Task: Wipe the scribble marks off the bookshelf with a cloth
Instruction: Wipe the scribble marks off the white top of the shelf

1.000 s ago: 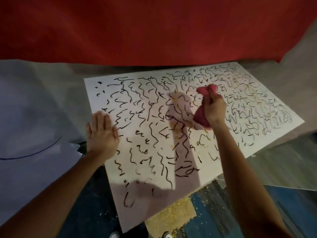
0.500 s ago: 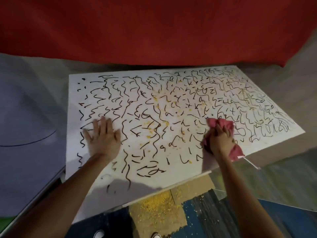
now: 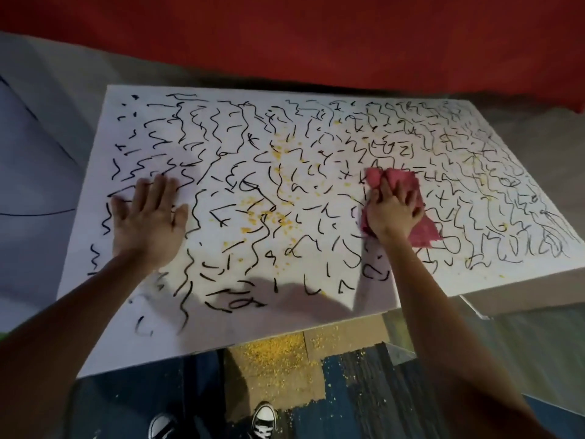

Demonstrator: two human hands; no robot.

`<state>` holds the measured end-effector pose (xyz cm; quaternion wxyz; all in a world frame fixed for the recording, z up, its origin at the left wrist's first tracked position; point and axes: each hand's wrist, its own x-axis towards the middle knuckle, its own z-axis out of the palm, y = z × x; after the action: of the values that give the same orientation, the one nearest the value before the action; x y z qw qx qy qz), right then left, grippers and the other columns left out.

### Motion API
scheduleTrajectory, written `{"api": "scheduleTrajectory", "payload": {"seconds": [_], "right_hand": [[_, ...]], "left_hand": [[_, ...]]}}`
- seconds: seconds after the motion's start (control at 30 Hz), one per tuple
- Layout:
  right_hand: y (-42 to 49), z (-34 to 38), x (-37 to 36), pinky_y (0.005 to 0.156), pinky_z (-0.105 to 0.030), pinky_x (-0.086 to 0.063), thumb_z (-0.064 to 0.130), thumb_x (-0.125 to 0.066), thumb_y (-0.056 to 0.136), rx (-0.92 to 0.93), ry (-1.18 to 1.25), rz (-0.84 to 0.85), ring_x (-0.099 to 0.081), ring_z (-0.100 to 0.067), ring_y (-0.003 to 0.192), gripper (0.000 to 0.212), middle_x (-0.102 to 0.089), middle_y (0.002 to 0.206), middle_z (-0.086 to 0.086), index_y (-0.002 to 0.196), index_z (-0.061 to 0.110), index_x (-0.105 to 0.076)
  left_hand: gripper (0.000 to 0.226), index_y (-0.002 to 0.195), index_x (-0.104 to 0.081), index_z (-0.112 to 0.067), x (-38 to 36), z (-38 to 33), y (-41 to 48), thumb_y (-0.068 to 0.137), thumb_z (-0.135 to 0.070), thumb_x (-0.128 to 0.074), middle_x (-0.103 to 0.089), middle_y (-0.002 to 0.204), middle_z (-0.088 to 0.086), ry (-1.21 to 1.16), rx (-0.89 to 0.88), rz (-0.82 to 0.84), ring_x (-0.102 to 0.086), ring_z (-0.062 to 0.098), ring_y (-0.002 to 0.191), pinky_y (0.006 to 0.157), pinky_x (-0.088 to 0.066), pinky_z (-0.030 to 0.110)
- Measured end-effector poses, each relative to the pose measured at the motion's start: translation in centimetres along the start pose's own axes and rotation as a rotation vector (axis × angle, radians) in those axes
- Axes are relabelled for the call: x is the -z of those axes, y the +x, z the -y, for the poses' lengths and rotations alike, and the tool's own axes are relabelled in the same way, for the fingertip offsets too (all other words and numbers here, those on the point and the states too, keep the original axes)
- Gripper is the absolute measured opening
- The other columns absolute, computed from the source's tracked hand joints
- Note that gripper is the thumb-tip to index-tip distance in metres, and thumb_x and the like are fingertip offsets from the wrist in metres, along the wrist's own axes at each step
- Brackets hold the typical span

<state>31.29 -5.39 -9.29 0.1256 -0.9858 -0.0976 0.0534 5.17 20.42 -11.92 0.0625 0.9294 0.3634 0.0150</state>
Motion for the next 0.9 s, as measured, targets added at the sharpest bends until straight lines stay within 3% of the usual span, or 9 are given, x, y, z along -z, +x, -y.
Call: {"api": "scheduleTrajectory", "payload": {"seconds": [0.1,0.23,0.3,0.4,0.53,0.6,0.73,0.9], "right_hand": [[-0.7,4.0,-2.0,0.116,-0.050,-0.006,0.031,-0.028,0.103,0.167,0.003,-0.014,-0.006,-0.032,0.146,0.047,-0.014,0.160,-0.006,0.149,0.029,-0.029],[-0.3,8.3,-2.4,0.108,-0.051,-0.032,0.013,-0.041,0.098,0.570,0.039,-0.053,-0.036,-0.035,0.130,0.043,-0.038,0.150,-0.005,0.139,0.024,-0.049],[2.5,8.8,-2.3,0.107,-0.054,-0.033,0.014,-0.040,0.099,0.489,0.071,-0.101,-0.038,-0.035,0.130,0.044,-0.036,0.151,-0.008,0.142,0.023,-0.044],[7.6,9.4,-2.4,0.114,-0.059,-0.007,0.041,-0.026,0.102,0.159,-0.018,-0.035,-0.007,-0.036,0.146,0.052,-0.011,0.160,-0.010,0.152,0.026,-0.020],[12.7,13.4,-2.9,0.113,-0.060,0.003,0.051,-0.015,0.100,0.165,-0.091,0.072,0.006,-0.037,0.146,0.058,0.000,0.161,-0.010,0.153,0.028,-0.010],[14.5,16.4,-3.4,0.114,-0.059,0.002,0.054,-0.017,0.100,0.265,-0.121,0.104,0.005,-0.035,0.146,0.059,-0.001,0.161,-0.008,0.153,0.030,-0.011],[15.2,20.6,-4.3,0.116,-0.052,-0.004,0.046,-0.023,0.102,0.616,-0.229,0.158,-0.002,-0.028,0.147,0.053,-0.008,0.161,0.000,0.152,0.032,-0.014],[10.3,18.4,-5.1,0.112,-0.060,-0.019,0.044,-0.027,0.095,1.086,-0.115,0.257,-0.024,-0.028,0.143,0.051,-0.037,0.151,-0.003,0.141,0.028,-0.043]], "left_hand": [[0.077,0.154,-0.013,-0.020,-0.1,-0.1,0.0,0.085,-0.051,-0.001,-0.008,0.161,0.002,0.009,0.027,-0.005,-0.004,0.021,0.147,0.113,-0.007,0.050],[0.078,0.154,-0.013,-0.020,0.0,-0.1,-0.2,0.085,-0.053,-0.001,-0.008,0.161,0.002,-0.012,0.016,-0.009,-0.004,0.022,0.148,0.113,-0.005,0.048],[0.075,0.154,-0.009,-0.020,0.0,-0.2,-0.2,0.086,-0.052,-0.002,-0.006,0.161,0.002,-0.008,0.015,0.002,-0.002,0.021,0.148,0.114,-0.003,0.048],[0.075,0.154,-0.004,-0.019,-0.2,-0.2,-0.3,0.086,-0.052,0.002,-0.001,0.161,-0.001,-0.004,0.042,0.013,0.003,0.019,0.148,0.115,0.002,0.049],[0.074,0.153,-0.012,-0.016,0.1,-0.6,-0.4,0.089,-0.051,0.000,-0.008,0.161,0.003,-0.057,0.034,-0.006,0.000,0.021,0.148,0.114,0.002,0.050],[0.073,0.153,-0.015,-0.014,0.1,-0.6,-0.4,0.092,-0.052,-0.002,-0.011,0.160,0.005,-0.070,0.033,-0.009,-0.002,0.021,0.148,0.114,0.002,0.050],[0.071,0.151,-0.004,-0.017,-0.1,-0.4,-0.3,0.091,-0.054,0.002,-0.002,0.160,0.001,-0.070,0.038,-0.008,0.008,0.017,0.146,0.115,0.007,0.047],[0.075,0.153,-0.003,-0.018,0.1,-0.3,-0.2,0.088,-0.055,0.006,0.001,0.161,0.000,-0.079,0.037,-0.006,0.010,0.017,0.147,0.115,0.009,0.045]]}}
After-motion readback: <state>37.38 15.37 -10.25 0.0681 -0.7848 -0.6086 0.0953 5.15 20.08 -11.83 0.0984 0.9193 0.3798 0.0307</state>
